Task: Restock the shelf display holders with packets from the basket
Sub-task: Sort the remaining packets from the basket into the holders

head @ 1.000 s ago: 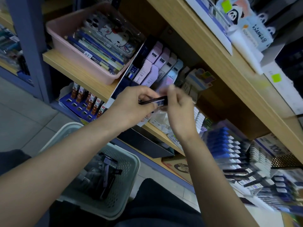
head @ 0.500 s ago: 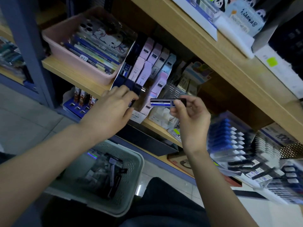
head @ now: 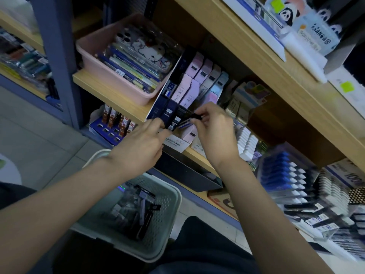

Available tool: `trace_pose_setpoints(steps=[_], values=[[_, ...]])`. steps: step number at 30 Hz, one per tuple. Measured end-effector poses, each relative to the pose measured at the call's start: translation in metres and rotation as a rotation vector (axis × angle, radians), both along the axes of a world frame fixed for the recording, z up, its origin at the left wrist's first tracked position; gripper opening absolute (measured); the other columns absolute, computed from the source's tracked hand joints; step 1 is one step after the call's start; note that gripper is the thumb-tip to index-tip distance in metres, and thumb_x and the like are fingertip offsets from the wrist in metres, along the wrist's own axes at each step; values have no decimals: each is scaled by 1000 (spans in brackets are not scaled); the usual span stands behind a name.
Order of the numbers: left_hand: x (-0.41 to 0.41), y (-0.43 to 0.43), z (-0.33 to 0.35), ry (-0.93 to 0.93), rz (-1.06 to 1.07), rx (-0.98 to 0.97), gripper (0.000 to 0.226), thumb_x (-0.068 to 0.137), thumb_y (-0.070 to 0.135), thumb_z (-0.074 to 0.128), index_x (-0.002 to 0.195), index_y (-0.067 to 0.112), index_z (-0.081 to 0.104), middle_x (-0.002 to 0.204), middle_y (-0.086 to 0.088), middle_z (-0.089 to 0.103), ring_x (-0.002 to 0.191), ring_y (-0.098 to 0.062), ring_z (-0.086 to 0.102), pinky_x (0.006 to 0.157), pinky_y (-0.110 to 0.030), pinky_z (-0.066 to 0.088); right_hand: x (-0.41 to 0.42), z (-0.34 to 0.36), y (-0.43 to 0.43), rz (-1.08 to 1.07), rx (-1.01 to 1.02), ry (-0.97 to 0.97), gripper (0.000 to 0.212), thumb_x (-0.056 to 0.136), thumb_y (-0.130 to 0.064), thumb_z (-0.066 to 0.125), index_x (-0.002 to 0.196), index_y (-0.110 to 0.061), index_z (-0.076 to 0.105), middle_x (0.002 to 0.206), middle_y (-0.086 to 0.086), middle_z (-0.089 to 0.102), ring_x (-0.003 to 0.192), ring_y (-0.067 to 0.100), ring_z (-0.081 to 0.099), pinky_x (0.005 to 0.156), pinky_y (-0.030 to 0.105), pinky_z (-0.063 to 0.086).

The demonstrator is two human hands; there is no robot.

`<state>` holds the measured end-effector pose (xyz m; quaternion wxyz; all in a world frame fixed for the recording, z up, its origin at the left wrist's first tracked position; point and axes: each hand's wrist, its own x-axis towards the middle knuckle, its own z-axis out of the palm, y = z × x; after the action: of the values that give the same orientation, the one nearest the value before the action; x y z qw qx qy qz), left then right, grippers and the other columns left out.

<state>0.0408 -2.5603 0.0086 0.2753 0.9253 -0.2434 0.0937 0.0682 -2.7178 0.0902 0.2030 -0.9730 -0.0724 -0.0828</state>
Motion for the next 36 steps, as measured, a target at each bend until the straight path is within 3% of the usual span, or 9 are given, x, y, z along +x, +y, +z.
trace_pose_setpoints(steps=[11,16,23,26,29,32,36], values=[[-1,4,-2,50,-5,-45,42,84,14,63,124,2,56,115,-15,52,109,-32,52,91,-43,46,14,6,1,-37,-115,137,14,88,-17,64,101,-20,66,95,-2,66,89,15,61,80,39,53],[-2,2,-1,87,1,-38,45,87,19,59,129,4,52,120,-14,48,115,-29,47,96,-42,42,18,-4,8,-64,-161,35,17,86,-18,67,103,-18,68,105,2,64,91,17,62,79,39,54],[-2,3,-4,60,-8,-5,43,86,17,60,126,2,54,116,-16,51,109,-33,52,93,-44,45,15,-6,11,-49,-422,-52,20,94,-27,55,111,-25,65,110,-1,63,104,20,56,71,33,50],[-3,6,-7,35,-33,30,45,85,21,53,127,3,53,119,-15,53,114,-33,51,99,-42,41,9,-11,8,-9,-388,-97,23,96,-21,50,112,-18,67,110,3,60,110,22,50,68,34,47],[-9,13,-11,34,-44,37,47,87,17,55,132,7,48,129,-12,49,125,-28,41,106,-39,32,1,-21,3,28,-367,-245,22,94,-16,52,108,-10,68,101,9,65,101,28,55,71,37,50],[-20,27,-14,36,-13,44,43,87,25,40,126,11,49,120,-9,51,112,-24,44,97,-36,36,-18,-31,0,59,-250,-404,22,92,-14,49,108,-8,64,97,9,62,92,23,54,74,32,45],[-36,47,-39,92,69,61,42,85,29,36,117,9,56,104,-8,55,96,-20,45,81,-31,30,-54,-60,5,255,-109,-409,13,91,-10,48,99,-8,58,89,8,59,82,19,49,69,28,40]])
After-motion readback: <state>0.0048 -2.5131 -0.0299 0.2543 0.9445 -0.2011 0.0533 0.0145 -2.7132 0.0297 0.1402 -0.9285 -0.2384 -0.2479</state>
